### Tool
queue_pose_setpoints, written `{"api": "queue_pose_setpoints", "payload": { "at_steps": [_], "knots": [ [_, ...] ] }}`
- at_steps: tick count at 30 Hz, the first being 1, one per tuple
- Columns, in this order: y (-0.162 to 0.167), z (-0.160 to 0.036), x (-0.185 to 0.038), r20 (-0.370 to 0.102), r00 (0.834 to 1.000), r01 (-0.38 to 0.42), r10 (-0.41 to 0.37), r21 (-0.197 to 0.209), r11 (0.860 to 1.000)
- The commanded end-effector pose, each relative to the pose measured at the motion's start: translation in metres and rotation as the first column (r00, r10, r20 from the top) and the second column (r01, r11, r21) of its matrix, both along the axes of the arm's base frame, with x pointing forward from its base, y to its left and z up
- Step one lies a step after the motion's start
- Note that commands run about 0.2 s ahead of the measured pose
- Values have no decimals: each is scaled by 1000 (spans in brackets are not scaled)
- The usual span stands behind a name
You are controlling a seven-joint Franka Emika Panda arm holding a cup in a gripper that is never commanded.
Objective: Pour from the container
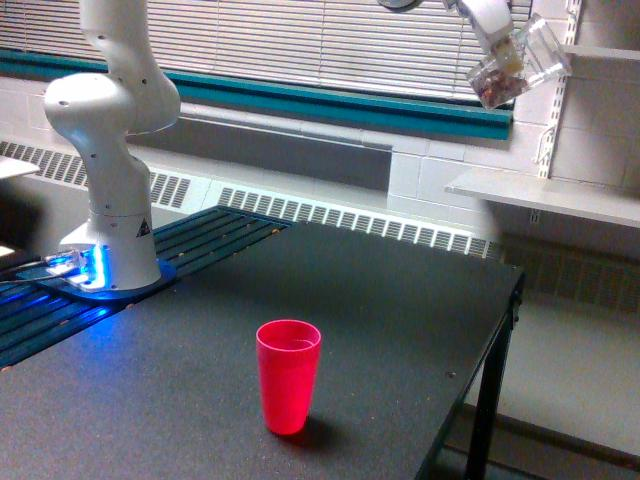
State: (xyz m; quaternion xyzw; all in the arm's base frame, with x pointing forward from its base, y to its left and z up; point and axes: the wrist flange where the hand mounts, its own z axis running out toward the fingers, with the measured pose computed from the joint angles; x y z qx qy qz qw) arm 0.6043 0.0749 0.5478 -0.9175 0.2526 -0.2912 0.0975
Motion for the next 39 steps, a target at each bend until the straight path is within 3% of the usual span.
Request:
{"api": "queue_pose_setpoints", "payload": {
  "at_steps": [1, 11, 21, 39],
  "knots": [
    [18, -2, -1, 1, 1000, -23, 23, -5, 1000],
    [16, -14, -2, -8, 1000, -8, 8, -8, 1000],
    [-2, -38, -12, -41, 998, 49, -50, -10, 999],
    [-45, -83, -42, -126, 975, 178, -181, -34, 983]
  ]
}}
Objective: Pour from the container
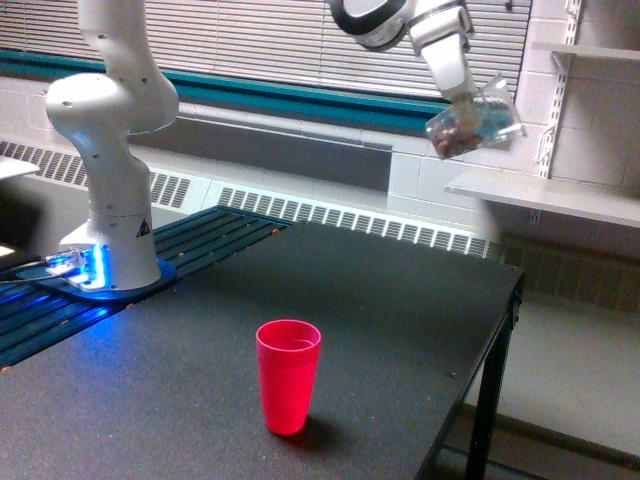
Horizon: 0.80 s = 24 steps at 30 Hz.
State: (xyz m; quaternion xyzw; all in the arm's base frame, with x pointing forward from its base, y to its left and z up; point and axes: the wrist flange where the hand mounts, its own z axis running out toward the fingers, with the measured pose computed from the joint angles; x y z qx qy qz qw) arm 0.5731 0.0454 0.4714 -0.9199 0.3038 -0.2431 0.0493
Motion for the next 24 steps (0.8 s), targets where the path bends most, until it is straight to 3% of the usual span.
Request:
{"api": "queue_pose_setpoints", "payload": {
  "at_steps": [1, 11, 17, 19, 24],
  "knots": [
    [-18, -9, -14, -9, 997, 74, -74, 8, 997],
    [-40, -24, -25, -25, 987, 160, -159, 31, 987],
    [-30, -36, -33, -94, 970, 226, -223, 16, 974],
    [-40, -39, -37, -124, 963, 244, -241, 8, 970],
    [-59, -41, -40, -120, 954, 280, -274, 42, 959]
  ]
}}
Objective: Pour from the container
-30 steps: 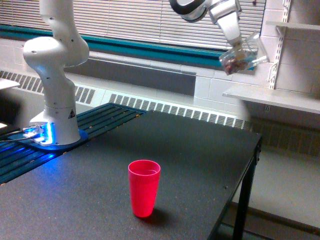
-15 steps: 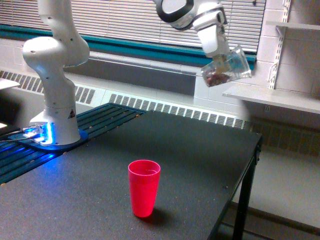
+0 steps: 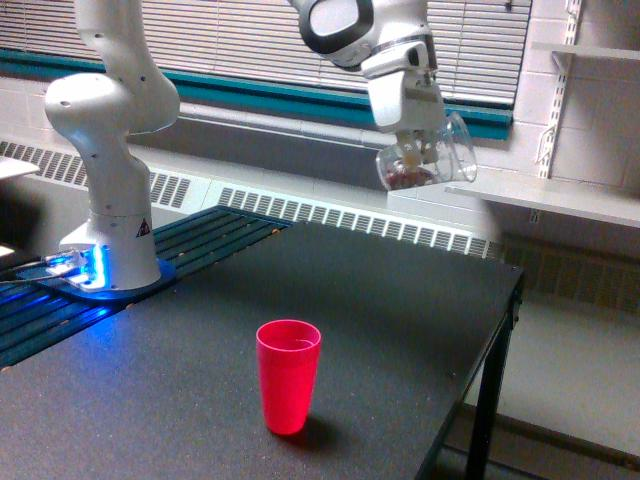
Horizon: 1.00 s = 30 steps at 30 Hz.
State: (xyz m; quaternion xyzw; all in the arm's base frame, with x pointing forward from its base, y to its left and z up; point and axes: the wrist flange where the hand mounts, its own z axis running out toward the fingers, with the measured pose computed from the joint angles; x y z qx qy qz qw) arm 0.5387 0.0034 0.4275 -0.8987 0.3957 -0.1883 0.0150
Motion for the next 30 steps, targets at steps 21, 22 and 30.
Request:
{"api": "queue_pose_setpoints", "payload": {
  "at_steps": [21, 22, 30],
  "knots": [
    [-80, -36, -22, -12, 977, 213, -213, 18, 977],
    [-83, -39, -24, -15, 976, 217, -217, 17, 976],
    [-91, -58, -43, -44, 971, 236, -235, 22, 972]
  ]
}}
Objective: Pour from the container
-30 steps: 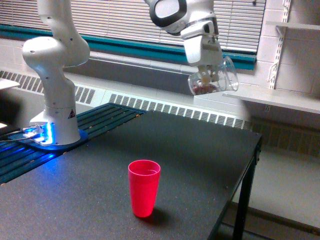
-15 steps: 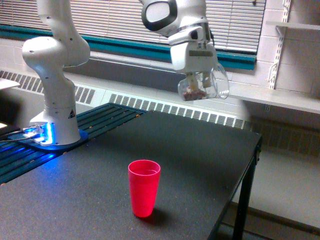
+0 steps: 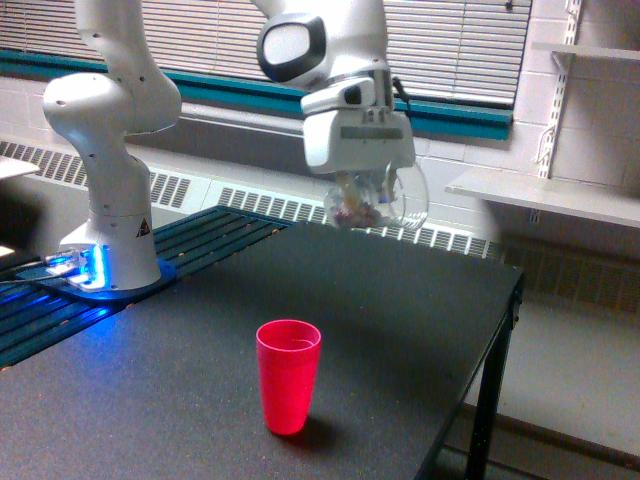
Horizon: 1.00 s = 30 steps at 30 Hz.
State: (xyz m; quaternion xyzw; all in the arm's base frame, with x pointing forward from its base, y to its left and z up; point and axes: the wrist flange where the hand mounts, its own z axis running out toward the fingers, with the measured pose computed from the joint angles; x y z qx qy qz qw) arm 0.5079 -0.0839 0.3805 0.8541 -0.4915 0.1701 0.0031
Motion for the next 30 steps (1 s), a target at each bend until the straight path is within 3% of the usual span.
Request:
{"api": "queue_pose_setpoints", "payload": {
  "at_steps": [1, 14, 30],
  "knots": [
    [-4, -12, -14, -8, 1000, 26, -26, 11, 1000],
    [-6, -43, -49, -34, 997, 65, -64, 8, 998],
    [-29, -56, -71, -51, 991, 122, -122, -4, 993]
  ]
}}
